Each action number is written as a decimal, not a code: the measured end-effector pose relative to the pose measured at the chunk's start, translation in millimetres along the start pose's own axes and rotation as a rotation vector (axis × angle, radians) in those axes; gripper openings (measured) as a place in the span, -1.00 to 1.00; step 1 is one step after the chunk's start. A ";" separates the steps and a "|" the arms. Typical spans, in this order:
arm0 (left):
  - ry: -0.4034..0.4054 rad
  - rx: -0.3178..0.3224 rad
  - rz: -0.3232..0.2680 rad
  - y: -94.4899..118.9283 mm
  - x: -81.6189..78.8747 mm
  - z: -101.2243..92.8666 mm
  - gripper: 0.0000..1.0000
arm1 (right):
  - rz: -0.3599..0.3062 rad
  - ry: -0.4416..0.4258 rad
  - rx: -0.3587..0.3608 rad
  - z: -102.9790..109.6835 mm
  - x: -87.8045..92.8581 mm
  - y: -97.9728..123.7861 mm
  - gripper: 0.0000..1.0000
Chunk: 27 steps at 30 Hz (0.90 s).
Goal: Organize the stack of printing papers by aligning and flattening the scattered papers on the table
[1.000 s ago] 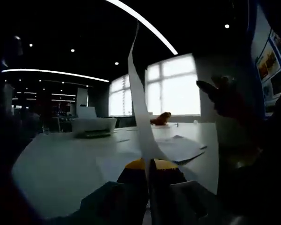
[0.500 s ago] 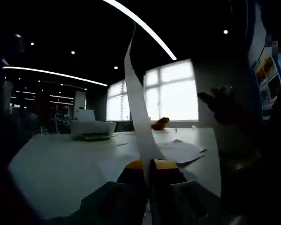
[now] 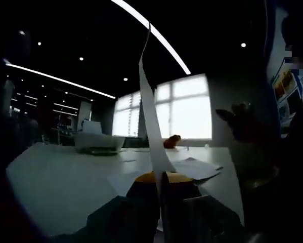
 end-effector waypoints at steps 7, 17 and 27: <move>0.081 0.027 -0.044 6.2 2.9 4.7 -0.89 | 0.004 0.003 0.029 -4.3 3.0 2.3 -0.36; 0.083 0.028 -0.026 8.8 4.8 -3.9 -0.89 | 0.074 0.072 0.128 -12.2 16.5 16.1 -0.35; 0.032 0.017 0.012 7.2 6.8 -7.1 -0.88 | 0.165 0.106 0.224 -24.1 23.2 21.2 -0.31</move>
Point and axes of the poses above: the point that each gripper's makers call its tool centre point, and the gripper's own axes: y roughly backward along the fingers, z roughly to its left, x roughly out of its underside, the point moved 9 cm from there along y, roughly backward along the fingers, and after that the axes turned 11 degrees about -y, right-handed, at the moved point
